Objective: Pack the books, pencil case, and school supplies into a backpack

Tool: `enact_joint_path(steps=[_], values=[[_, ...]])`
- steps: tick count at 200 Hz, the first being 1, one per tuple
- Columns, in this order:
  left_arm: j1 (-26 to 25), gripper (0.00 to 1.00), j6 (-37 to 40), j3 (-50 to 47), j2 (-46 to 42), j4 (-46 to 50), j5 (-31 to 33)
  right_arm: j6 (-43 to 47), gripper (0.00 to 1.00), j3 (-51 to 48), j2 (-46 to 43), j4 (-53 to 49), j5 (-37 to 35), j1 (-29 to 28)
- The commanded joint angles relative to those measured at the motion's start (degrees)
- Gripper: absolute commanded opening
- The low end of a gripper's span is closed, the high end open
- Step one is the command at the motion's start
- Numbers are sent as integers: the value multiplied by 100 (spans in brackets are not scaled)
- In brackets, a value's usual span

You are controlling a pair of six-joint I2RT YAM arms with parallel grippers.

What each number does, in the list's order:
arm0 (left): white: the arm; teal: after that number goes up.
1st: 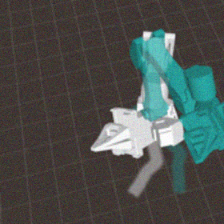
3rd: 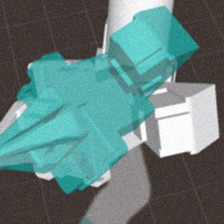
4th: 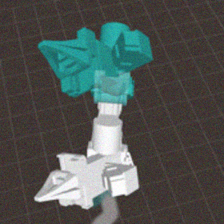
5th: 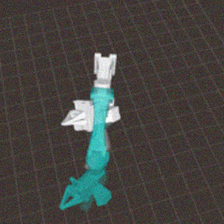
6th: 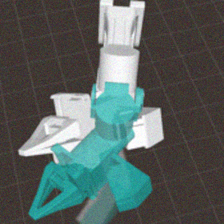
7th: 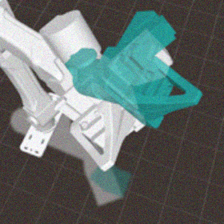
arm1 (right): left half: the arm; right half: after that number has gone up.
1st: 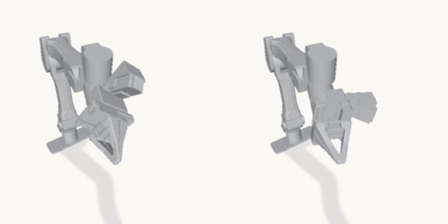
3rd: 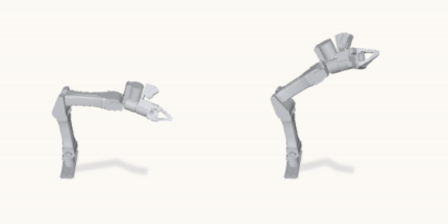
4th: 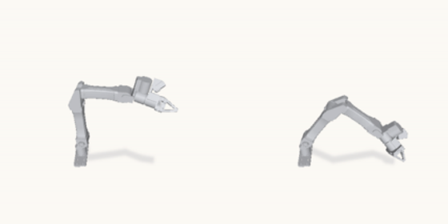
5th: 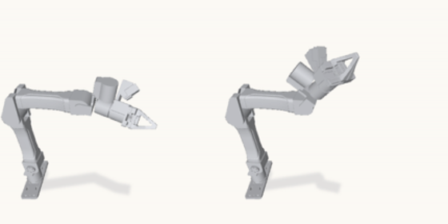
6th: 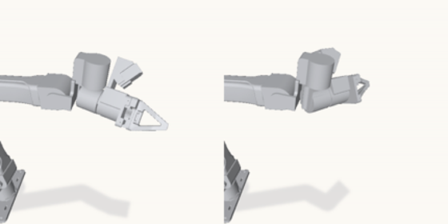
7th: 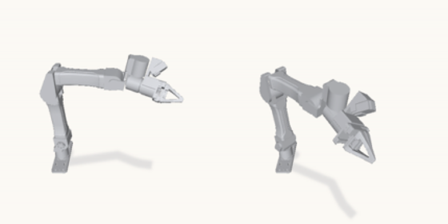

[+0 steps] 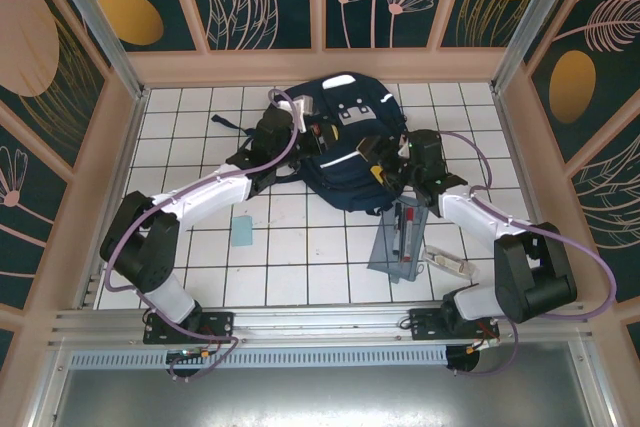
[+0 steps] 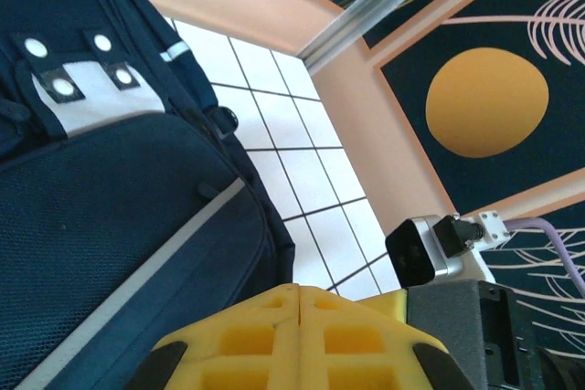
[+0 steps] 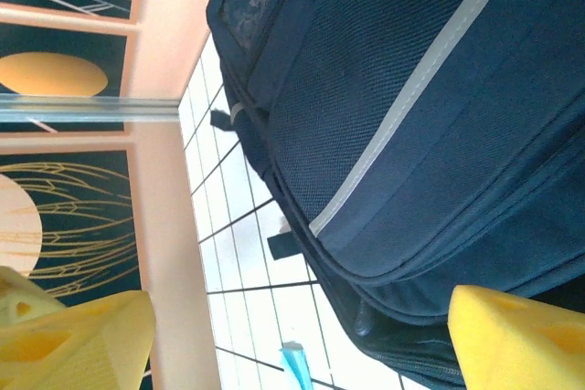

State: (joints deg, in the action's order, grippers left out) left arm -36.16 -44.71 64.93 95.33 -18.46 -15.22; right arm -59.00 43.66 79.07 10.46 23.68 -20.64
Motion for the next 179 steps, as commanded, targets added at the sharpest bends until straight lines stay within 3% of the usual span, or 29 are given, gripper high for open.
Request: enact_joint_path(steps=[1, 25, 41, 51, 65, 86, 100, 120, 155, 179], values=[[-16, 0, 75, -67, 41, -87, -43, 167, 84, 180, 30, -149, -115, -85], [-17, 0, 654, -170, 37, 478, 267, 666, 84, 301, 82, -869, -744, -56], [-21, 27, 1081, -168, 133, 808, 352, 802, 84, 143, 202, -946, -985, 55], [-25, 38, 1402, -81, 250, 1023, 341, 755, 84, -96, 238, -771, -1115, 136], [-49, 47, 1861, 104, 525, 1439, 583, 646, 81, -452, 321, -419, -1118, 250], [-117, 53, 2374, 399, 824, 1894, 940, 542, 68, -825, 518, -76, -1083, 301], [-169, 57, 2570, 520, 945, 2067, 1125, 521, 67, -932, 638, 12, -1067, 304], [-172, 63, 2439, 609, 1095, 2296, 1425, 593, 69, -976, 703, 35, -1190, 311], [-167, 80, 1455, 408, 1307, 1842, 960, 747, 72, -864, 843, 105, -1247, 376], [-169, 80, 1024, 433, 1667, 1479, 806, 714, 72, -757, 997, 518, -1138, 375]])
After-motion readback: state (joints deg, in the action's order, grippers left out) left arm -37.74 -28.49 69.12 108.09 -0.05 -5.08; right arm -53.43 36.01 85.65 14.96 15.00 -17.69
